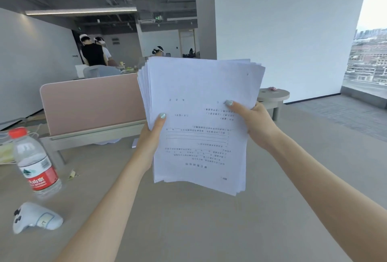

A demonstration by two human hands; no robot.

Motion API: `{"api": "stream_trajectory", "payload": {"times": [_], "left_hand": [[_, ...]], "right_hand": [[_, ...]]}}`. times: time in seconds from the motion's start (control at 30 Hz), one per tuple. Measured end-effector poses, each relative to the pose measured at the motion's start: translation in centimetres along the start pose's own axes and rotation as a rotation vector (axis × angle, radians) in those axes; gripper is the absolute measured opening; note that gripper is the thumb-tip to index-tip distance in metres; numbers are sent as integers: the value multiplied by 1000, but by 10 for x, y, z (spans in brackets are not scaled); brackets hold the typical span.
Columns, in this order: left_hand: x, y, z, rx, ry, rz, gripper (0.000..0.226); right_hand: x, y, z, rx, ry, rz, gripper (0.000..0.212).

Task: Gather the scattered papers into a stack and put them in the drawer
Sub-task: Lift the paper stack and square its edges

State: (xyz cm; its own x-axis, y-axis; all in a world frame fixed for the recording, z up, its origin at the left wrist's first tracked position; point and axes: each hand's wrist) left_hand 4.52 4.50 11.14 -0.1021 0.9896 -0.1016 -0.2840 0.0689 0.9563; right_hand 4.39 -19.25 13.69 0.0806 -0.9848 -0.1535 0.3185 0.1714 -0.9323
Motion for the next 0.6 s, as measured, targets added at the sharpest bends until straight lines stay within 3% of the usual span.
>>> {"api": "stream_trajectory", "payload": {"times": [0.1,0.2,0.27,0.43,0.6], "left_hand": [[4,-15,-9,78,-90,37,46],[6,-28,-18,112,-133,124,19],[2,-28,-22,72,-82,166,8],[-15,-5,-20,-91,126,105,16],[-20,9,-16,-120,132,-69,11]], "right_hand": [[11,20,-11,-83,-85,-151,14],[19,46,-24,-161,-90,-180,14],[15,49,-25,-172,-64,-138,16],[-4,9,-11,-56,45,-130,18],[1,-15,-8,16,-12,-82,12]]}}
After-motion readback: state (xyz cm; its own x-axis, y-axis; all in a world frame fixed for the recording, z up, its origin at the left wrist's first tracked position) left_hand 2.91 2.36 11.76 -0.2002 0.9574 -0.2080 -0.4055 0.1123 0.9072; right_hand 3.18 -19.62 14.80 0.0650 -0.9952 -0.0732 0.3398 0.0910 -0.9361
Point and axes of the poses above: each hand's wrist, its own z-axis towards the middle knuckle, its own x-axis out of the back of the hand, y = z × x
